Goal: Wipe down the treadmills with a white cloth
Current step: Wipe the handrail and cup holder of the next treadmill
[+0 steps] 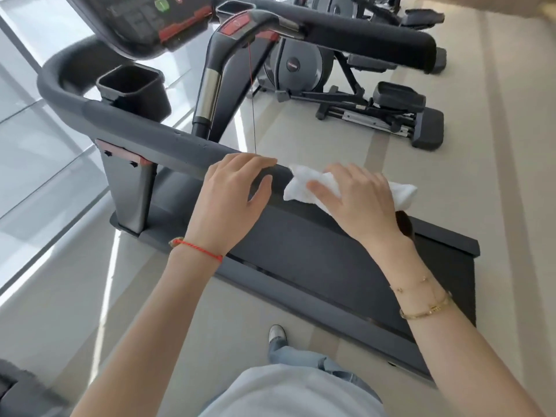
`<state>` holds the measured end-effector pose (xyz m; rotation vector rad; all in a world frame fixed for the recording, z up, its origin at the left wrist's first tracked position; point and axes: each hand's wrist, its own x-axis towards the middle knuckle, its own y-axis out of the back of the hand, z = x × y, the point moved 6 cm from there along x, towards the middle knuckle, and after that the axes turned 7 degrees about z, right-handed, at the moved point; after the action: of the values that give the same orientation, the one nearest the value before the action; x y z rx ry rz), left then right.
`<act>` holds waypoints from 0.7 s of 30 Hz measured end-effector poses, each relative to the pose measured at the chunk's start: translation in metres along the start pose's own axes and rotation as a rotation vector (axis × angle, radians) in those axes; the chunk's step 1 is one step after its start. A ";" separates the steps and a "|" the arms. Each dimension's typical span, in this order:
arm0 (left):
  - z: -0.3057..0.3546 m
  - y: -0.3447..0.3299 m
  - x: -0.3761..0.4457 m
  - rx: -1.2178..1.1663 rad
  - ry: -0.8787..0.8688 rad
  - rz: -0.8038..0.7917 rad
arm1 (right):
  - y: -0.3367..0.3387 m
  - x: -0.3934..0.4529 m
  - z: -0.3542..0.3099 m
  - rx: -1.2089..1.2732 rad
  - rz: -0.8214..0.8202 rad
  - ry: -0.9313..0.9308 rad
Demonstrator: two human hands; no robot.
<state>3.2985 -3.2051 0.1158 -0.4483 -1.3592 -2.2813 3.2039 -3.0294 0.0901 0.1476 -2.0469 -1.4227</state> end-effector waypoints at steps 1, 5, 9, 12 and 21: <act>-0.005 -0.003 0.006 0.006 -0.001 -0.004 | -0.006 0.000 -0.001 -0.043 -0.019 0.024; -0.025 -0.013 0.024 0.001 0.001 -0.030 | -0.005 -0.001 0.014 -0.019 -0.014 0.004; -0.047 -0.016 0.037 0.015 -0.026 -0.067 | -0.013 0.008 0.007 -0.067 -0.040 -0.046; -0.065 -0.016 0.047 0.023 -0.046 -0.091 | -0.041 0.033 -0.039 -0.080 -0.053 0.013; -0.101 -0.025 0.073 -0.015 -0.191 -0.237 | -0.034 0.022 -0.029 -0.248 0.349 -0.277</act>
<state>3.2182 -3.2995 0.0856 -0.5478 -1.5616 -2.4937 3.1939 -3.0762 0.0763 -0.5124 -1.9621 -1.5164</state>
